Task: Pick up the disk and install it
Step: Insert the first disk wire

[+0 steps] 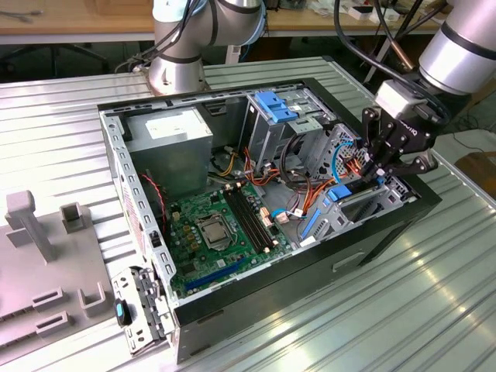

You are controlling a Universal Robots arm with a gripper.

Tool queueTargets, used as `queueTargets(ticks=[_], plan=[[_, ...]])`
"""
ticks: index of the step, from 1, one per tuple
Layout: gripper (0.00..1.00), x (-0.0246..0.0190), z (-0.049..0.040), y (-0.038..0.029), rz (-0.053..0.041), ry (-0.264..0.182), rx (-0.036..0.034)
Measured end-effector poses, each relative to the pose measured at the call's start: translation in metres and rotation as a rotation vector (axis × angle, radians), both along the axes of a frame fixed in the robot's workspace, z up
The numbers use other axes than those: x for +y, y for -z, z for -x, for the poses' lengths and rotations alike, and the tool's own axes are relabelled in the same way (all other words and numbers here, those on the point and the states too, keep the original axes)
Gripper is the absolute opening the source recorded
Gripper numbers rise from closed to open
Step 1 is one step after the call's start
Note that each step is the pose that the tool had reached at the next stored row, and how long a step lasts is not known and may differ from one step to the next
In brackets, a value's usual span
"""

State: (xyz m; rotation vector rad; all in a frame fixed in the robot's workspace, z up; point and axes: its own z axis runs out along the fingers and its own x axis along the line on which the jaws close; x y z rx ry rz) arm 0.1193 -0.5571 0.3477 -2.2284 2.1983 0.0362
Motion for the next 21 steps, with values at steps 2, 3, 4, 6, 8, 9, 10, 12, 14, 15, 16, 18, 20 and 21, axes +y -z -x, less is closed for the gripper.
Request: queueTargets(ticks=[2, 3, 4, 6, 8, 9, 10, 12, 14, 15, 16, 18, 20, 21], plan=[[0.16, 0.0006, -0.0011, -0.0001, 0.0001, 0.0, 0.0], [0.16, 0.0012, -0.0015, -0.0001, 0.0002, 0.0, 0.0], [0.16, 0.0017, -0.0019, -0.0001, 0.0001, 0.0, 0.0001], [0.16, 0.0023, -0.0019, 0.0001, -0.0001, 0.0, 0.0], [0.16, 0.0023, -0.002, 0.0003, 0.0, 0.001, 0.0], [0.16, 0.0024, -0.002, 0.0003, 0.0001, 0.004, 0.0], [0.16, 0.0024, -0.002, 0.0004, 0.0002, 0.008, 0.0], [0.16, 0.0024, -0.002, 0.0006, 0.0003, 0.016, 0.0], [0.16, 0.0024, -0.002, 0.0009, 0.0002, 0.016, 0.0], [0.16, 0.0024, -0.002, 0.001, 0.0002, 0.016, 0.0], [0.16, 0.0024, -0.002, 0.0011, 0.0, 0.016, 0.0], [0.16, 0.0024, -0.002, 0.0014, -0.0011, 0.017, 0.0], [0.16, 0.0024, -0.002, 0.0015, -0.0046, 0.017, 0.0], [0.16, 0.0024, -0.002, 0.0015, -0.0056, 0.017, 0.0001]])
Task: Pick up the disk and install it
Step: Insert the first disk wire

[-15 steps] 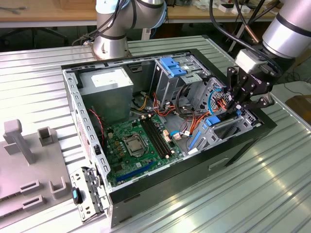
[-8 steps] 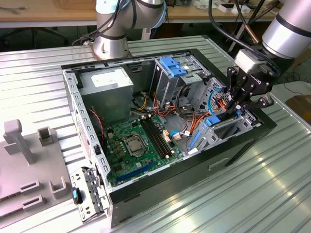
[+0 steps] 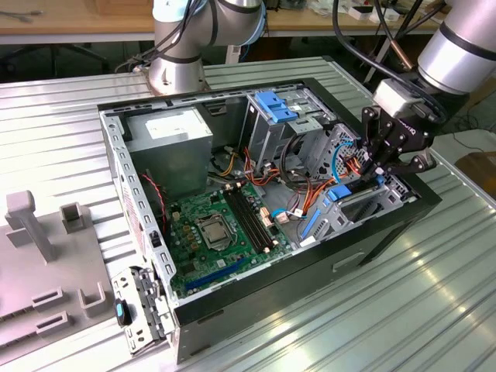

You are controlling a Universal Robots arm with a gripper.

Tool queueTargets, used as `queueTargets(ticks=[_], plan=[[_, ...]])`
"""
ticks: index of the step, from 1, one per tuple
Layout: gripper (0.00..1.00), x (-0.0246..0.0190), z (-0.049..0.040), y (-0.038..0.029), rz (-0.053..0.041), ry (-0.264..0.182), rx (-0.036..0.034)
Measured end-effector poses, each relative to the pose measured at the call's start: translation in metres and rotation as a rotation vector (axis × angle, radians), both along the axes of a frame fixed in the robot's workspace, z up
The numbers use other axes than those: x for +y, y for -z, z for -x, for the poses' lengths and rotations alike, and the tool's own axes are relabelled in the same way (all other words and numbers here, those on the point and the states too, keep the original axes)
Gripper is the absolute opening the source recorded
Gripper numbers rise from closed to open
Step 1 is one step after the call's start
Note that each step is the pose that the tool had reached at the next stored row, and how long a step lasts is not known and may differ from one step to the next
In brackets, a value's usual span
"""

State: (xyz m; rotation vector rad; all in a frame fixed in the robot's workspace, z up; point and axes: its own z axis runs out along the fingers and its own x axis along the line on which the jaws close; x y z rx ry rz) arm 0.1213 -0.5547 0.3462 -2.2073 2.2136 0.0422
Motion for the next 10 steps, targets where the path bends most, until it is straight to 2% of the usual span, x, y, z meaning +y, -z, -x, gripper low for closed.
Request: queueTargets(ticks=[3, 10], plan=[[0.16, 0.0, 0.0, 0.0004, -0.0035, 0.0, 0.0], [0.16, 0.0, 0.0, 0.0017, -0.019, 0.0, 0.0001]])
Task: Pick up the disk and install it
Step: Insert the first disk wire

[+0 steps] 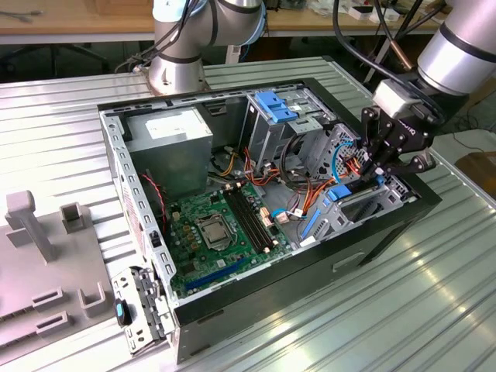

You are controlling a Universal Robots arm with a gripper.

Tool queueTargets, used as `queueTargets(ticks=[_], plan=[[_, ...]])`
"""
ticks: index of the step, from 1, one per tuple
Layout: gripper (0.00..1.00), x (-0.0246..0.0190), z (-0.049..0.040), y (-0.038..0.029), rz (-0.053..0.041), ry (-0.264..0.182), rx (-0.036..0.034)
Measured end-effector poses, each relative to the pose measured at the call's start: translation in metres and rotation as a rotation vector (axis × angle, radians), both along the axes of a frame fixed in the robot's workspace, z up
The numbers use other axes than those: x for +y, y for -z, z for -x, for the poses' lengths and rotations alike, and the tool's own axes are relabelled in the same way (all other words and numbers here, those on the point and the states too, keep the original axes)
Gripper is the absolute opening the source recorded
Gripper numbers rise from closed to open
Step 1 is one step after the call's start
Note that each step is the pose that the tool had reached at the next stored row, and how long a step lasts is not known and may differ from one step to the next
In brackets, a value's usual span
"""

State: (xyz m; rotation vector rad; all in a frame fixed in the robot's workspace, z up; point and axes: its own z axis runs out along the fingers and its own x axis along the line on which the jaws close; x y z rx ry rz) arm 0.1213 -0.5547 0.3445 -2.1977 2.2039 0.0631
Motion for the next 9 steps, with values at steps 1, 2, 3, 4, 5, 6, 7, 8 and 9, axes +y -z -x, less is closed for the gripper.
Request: queueTargets(ticks=[1, 2, 3, 4, 5, 6, 7, 8, 9], plan=[[0.16, 0.0, 0.0, 0.0004, -0.0012, 0.0, 0.0001], [0.16, 0.0, 0.0, 0.0007, -0.0022, 0.0, 0.0002], [0.16, 0.0, 0.0, 0.001, -0.0031, 0.0, 0.0003], [0.16, 0.0, 0.0, 0.0018, -0.0049, 0.0, 0.0004], [0.16, 0.0, 0.0, 0.0024, -0.006, 0.0, 0.0007], [0.16, 0.0, 0.0, 0.0029, -0.0071, 0.0, 0.0009], [0.16, 0.0, 0.0, 0.0033, -0.0079, 0.0, 0.001], [0.16, 0.0, 0.0, 0.0037, -0.0089, 0.0, 0.0011], [0.16, 0.0, 0.0, 0.0038, -0.0094, 0.0, 0.0012]])
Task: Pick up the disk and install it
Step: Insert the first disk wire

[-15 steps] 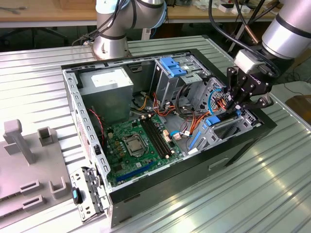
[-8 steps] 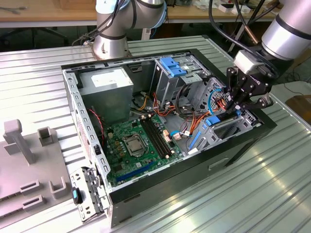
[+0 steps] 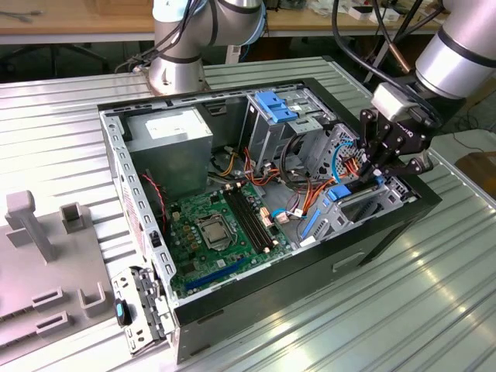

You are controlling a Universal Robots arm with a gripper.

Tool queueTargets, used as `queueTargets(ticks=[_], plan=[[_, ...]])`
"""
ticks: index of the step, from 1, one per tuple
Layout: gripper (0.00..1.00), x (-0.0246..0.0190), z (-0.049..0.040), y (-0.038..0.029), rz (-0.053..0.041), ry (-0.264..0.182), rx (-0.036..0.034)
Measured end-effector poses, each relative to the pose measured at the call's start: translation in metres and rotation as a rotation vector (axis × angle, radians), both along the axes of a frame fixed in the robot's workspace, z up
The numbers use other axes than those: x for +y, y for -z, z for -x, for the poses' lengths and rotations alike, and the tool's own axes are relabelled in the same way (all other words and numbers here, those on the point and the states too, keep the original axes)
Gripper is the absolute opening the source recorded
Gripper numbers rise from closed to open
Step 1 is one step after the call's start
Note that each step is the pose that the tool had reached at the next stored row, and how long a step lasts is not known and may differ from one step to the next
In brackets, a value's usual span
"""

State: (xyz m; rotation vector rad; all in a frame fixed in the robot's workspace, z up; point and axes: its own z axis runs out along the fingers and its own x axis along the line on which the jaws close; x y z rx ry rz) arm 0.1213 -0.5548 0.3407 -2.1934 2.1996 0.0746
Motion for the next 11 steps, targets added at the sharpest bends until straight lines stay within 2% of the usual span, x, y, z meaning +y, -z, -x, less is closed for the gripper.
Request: queueTargets(ticks=[11], plan=[[0.16, 0.0002, 0.0, 0.0026, -0.0042, 0.0, 0.0004]])
